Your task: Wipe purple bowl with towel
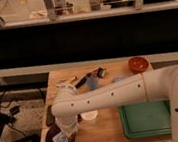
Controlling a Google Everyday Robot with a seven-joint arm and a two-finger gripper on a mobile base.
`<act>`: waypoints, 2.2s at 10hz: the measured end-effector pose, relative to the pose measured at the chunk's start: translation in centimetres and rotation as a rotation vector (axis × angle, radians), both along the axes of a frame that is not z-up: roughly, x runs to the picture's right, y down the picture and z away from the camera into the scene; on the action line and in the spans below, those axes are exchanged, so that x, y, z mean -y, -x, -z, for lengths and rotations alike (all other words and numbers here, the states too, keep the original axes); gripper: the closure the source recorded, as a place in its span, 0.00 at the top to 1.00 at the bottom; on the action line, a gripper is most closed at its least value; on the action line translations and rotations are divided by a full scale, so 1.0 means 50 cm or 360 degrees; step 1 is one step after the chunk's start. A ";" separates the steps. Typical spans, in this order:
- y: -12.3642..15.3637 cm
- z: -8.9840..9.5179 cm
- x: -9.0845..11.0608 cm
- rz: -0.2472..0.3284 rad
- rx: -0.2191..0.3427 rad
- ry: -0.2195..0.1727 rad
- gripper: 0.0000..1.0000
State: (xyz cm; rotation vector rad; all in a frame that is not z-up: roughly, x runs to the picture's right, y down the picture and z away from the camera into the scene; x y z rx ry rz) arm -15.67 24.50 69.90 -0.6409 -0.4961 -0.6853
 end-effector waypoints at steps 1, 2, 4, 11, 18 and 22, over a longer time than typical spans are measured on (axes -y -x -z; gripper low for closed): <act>0.011 -0.009 0.016 0.0010 0.0010 -0.0016 0.11; 0.025 -0.015 0.026 0.0021 0.0025 -0.0025 0.11; 0.066 -0.023 0.035 0.0048 0.0070 -0.0035 0.11; 0.144 -0.020 -0.015 0.0121 0.0235 0.0011 0.11; 0.094 0.068 -0.089 0.0091 0.0216 0.0057 0.11; 0.020 0.073 -0.102 0.0001 0.0113 0.0073 0.11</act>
